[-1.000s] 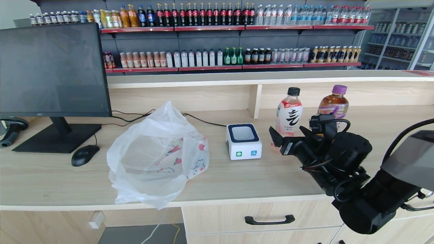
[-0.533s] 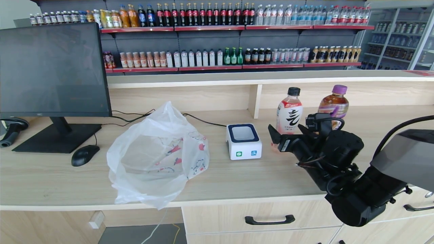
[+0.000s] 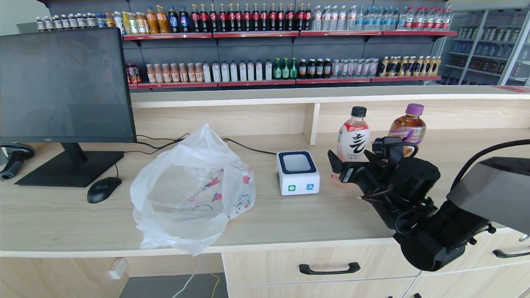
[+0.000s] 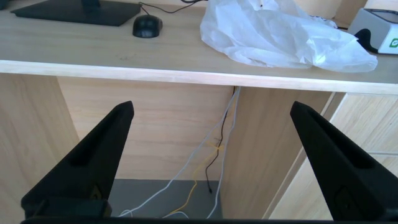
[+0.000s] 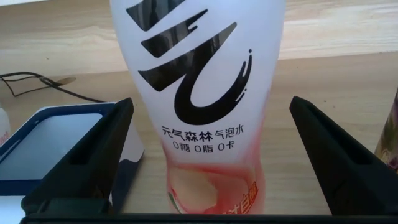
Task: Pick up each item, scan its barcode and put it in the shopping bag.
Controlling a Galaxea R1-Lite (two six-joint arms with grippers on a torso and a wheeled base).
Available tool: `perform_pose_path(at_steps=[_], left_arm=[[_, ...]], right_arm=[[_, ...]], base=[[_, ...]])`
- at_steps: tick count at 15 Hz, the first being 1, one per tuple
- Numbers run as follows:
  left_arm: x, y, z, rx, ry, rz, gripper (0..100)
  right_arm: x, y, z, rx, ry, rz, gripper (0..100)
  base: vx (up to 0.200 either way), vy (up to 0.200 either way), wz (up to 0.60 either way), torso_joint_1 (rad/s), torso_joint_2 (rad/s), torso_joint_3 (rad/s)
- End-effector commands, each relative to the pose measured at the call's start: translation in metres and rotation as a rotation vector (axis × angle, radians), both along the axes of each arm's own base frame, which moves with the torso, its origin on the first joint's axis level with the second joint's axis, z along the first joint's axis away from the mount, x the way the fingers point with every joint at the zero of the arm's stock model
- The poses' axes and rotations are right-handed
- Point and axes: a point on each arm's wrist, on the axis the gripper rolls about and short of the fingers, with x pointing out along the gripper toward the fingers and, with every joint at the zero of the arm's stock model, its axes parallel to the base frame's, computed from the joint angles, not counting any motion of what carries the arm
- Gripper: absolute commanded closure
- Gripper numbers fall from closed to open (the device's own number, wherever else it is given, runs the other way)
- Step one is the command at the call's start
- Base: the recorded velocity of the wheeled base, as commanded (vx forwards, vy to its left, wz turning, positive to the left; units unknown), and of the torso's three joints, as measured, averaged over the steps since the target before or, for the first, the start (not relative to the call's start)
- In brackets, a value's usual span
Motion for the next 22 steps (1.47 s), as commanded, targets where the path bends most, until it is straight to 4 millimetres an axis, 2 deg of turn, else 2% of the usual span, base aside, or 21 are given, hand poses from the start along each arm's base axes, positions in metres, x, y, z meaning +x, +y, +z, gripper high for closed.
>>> perform_pose_path(at_steps=[1, 12, 19, 20, 22], left_arm=[[0.000, 0.000, 0.000, 0.000, 0.000, 0.000, 0], [0.000, 0.000, 0.000, 0.000, 0.000, 0.001, 0], [0.000, 0.000, 0.000, 0.000, 0.000, 0.000, 0], [0.000, 0.000, 0.000, 0.000, 0.000, 0.000, 0], [0.000, 0.000, 0.000, 0.000, 0.000, 0.000, 0]], right_arm=[[0.003, 0.001, 0.000, 0.004, -0.009, 0.000, 0], [0.020, 0.008, -0.005, 0.013, -0.033, 0.000, 0], [0.021, 0.009, -0.007, 0.012, -0.029, -0.002, 0], [0.021, 0.009, -0.007, 0.009, -0.029, -0.005, 100], [0.021, 0.009, -0.006, 0.009, -0.032, -0.005, 100]], base=[[0.000, 0.000, 0.00, 0.000, 0.00, 0.000], [0.000, 0.000, 0.00, 0.000, 0.00, 0.000], [0.000, 0.000, 0.00, 0.000, 0.00, 0.000], [0.000, 0.000, 0.00, 0.000, 0.00, 0.000], [0.000, 0.000, 0.00, 0.000, 0.00, 0.000]])
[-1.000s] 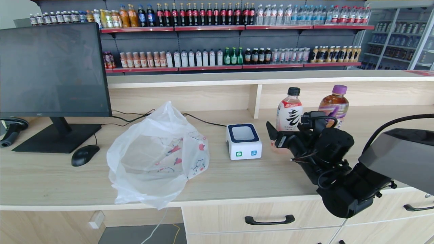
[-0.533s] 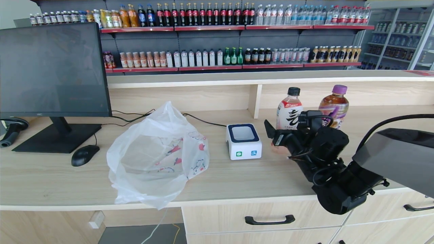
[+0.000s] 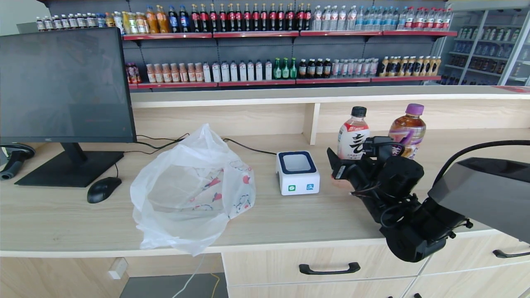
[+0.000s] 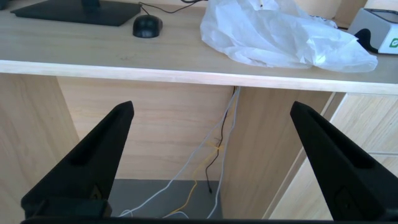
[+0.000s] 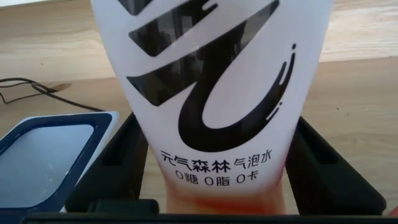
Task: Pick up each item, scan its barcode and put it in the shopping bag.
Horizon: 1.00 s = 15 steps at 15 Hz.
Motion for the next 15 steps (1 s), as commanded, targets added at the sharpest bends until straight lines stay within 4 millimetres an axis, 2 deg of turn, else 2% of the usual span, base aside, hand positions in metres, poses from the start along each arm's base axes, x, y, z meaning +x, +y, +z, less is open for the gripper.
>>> perform_pose_path(at_steps=[1, 10, 15], left_arm=[[0.000, 0.000, 0.000, -0.001, 0.000, 0.001, 0], [0.000, 0.000, 0.000, -0.001, 0.000, 0.001, 0], [0.000, 0.000, 0.000, -0.001, 0.000, 0.001, 0]], right_arm=[[0.000, 0.000, 0.002, 0.004, -0.008, 0.002, 100], [-0.002, -0.001, 0.013, 0.017, -0.032, 0.004, 100], [-0.010, -0.004, 0.031, 0.033, -0.072, 0.001, 100]], base=[[0.000, 0.000, 0.00, 0.000, 0.00, 0.000], [0.000, 0.000, 0.00, 0.000, 0.00, 0.000], [0.000, 0.000, 0.00, 0.000, 0.00, 0.000]])
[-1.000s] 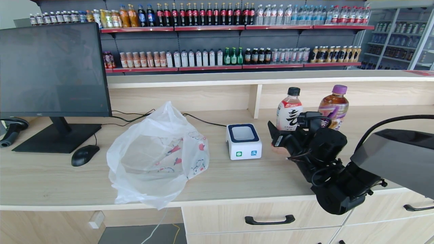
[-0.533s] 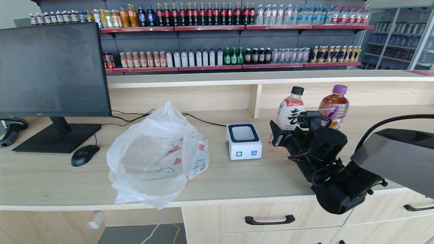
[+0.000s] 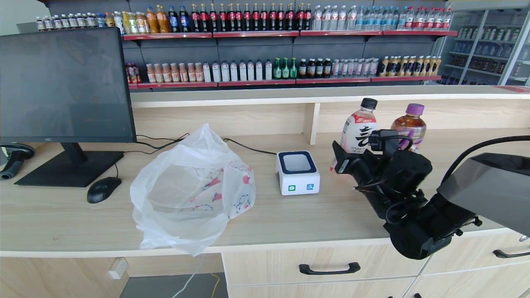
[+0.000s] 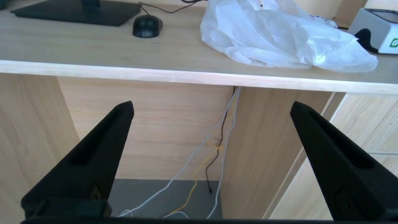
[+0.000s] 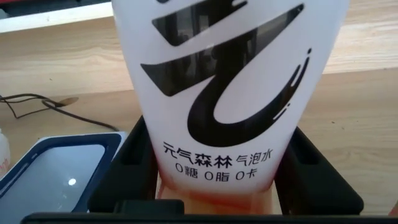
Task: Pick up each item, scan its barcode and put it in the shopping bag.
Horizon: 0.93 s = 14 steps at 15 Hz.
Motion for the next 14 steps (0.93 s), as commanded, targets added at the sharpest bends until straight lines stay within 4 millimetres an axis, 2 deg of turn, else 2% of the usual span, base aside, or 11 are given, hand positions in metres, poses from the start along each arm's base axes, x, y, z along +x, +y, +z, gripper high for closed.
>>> perform_pose_path(at_steps=[1, 8, 11, 14], left_arm=[[0.000, 0.000, 0.000, 0.000, 0.000, -0.001, 0], [0.000, 0.000, 0.000, 0.000, 0.000, 0.001, 0], [0.000, 0.000, 0.000, 0.000, 0.000, 0.001, 0], [0.000, 0.000, 0.000, 0.000, 0.000, -0.001, 0]], right_arm=[[-0.007, -0.004, 0.018, 0.016, -0.041, -0.003, 100], [-0.044, -0.016, 0.052, 0.032, -0.087, 0.009, 100], [-0.070, -0.013, 0.067, 0.046, -0.109, 0.056, 100], [-0.104, -0.012, 0.073, 0.036, -0.106, 0.147, 100]], base=[[0.000, 0.000, 0.00, 0.000, 0.00, 0.000], [0.000, 0.000, 0.00, 0.000, 0.00, 0.000], [0.000, 0.000, 0.00, 0.000, 0.00, 0.000], [0.000, 0.000, 0.00, 0.000, 0.00, 0.000]])
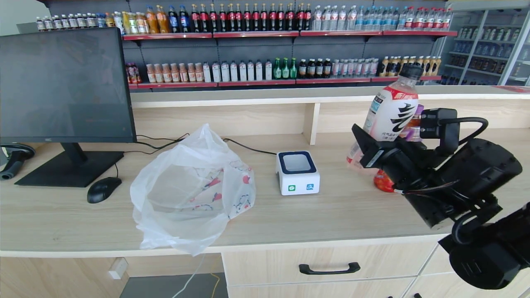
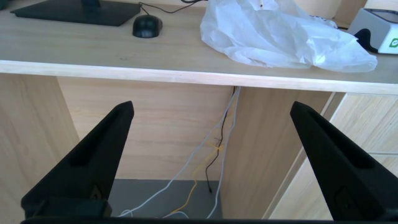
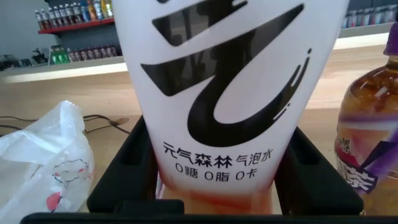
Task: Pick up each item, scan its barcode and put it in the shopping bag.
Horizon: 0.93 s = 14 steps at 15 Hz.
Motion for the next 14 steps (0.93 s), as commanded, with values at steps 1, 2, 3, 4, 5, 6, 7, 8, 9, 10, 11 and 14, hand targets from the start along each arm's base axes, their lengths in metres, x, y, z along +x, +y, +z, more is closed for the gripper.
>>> perform_pose_path(at_steps=[1, 2, 3, 4, 5, 6, 7, 8, 9, 10, 11, 14], left_arm=[[0.000, 0.000, 0.000, 0.000, 0.000, 0.001, 0], [0.000, 0.000, 0.000, 0.000, 0.000, -0.001, 0], [0.000, 0.000, 0.000, 0.000, 0.000, -0.001, 0], [0.000, 0.000, 0.000, 0.000, 0.000, 0.001, 0], [0.000, 0.000, 0.000, 0.000, 0.000, 0.001, 0], [0.000, 0.000, 0.000, 0.000, 0.000, 0.001, 0], [0.000, 0.000, 0.000, 0.000, 0.000, -0.001, 0], [0.000, 0.000, 0.000, 0.000, 0.000, -0.001, 0], [0.000, 0.000, 0.000, 0.000, 0.000, 0.001, 0], [0.000, 0.000, 0.000, 0.000, 0.000, -0.001, 0], [0.000, 0.000, 0.000, 0.000, 0.000, -0.001, 0], [0.000, 0.000, 0.000, 0.000, 0.000, 0.001, 0]], right_arm=[[-0.035, 0.001, 0.012, 0.008, -0.020, 0.068, 100], [-0.044, 0.003, 0.013, 0.006, -0.019, 0.087, 100], [-0.060, 0.009, 0.014, 0.006, -0.018, 0.138, 100], [-0.069, 0.011, 0.012, -0.001, -0.007, 0.163, 100], [-0.078, 0.014, 0.009, -0.009, 0.006, 0.197, 100], [-0.087, 0.017, 0.005, -0.017, 0.019, 0.226, 100], [-0.094, 0.020, 0.003, -0.023, 0.028, 0.257, 100], [-0.100, 0.021, 0.001, -0.024, 0.037, 0.280, 100], [-0.106, 0.024, 0.002, -0.011, 0.040, 0.310, 100], [-0.116, 0.033, 0.005, 0.022, 0.038, 0.375, 100], [-0.124, 0.040, 0.008, 0.065, 0.048, 0.436, 100], [-0.135, 0.056, 0.019, 0.166, 0.047, 0.550, 100]], base=[[0.000, 0.000, 0.00, 0.000, 0.00, 0.000], [0.000, 0.000, 0.00, 0.000, 0.00, 0.000], [0.000, 0.000, 0.00, 0.000, 0.00, 0.000], [0.000, 0.000, 0.00, 0.000, 0.00, 0.000], [0.000, 0.000, 0.00, 0.000, 0.00, 0.000], [0.000, 0.000, 0.00, 0.000, 0.00, 0.000], [0.000, 0.000, 0.00, 0.000, 0.00, 0.000], [0.000, 0.000, 0.00, 0.000, 0.00, 0.000], [0.000, 0.000, 0.00, 0.000, 0.00, 0.000], [0.000, 0.000, 0.00, 0.000, 0.00, 0.000], [0.000, 0.000, 0.00, 0.000, 0.00, 0.000], [0.000, 0.000, 0.00, 0.000, 0.00, 0.000]])
